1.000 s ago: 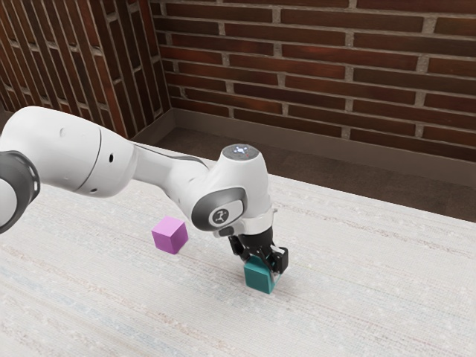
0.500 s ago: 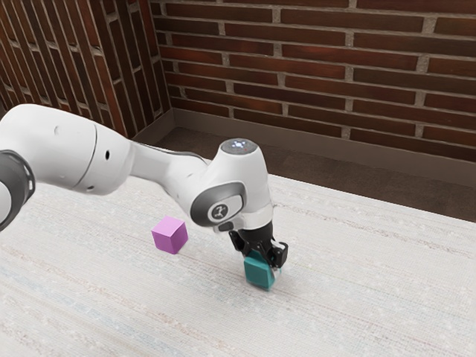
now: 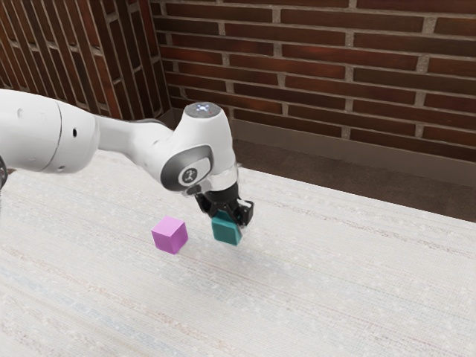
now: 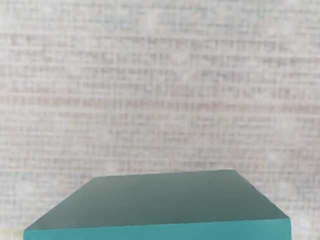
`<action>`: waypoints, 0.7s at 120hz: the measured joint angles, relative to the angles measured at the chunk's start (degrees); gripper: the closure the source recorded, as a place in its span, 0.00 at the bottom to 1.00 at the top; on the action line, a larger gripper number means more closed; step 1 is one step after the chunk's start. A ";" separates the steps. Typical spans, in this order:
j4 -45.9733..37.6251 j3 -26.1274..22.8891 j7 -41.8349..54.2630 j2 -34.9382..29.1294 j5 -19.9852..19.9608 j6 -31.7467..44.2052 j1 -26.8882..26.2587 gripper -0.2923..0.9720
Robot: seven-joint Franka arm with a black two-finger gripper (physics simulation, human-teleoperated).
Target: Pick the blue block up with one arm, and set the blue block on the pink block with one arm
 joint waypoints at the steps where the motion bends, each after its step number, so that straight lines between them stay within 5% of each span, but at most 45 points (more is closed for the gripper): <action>1: 0.00 0.05 0.03 -0.07 0.01 -0.05 0.20 0.47; 84: -7.11 0.19 5.21 -7.71 0.94 -2.34 11.47 0.47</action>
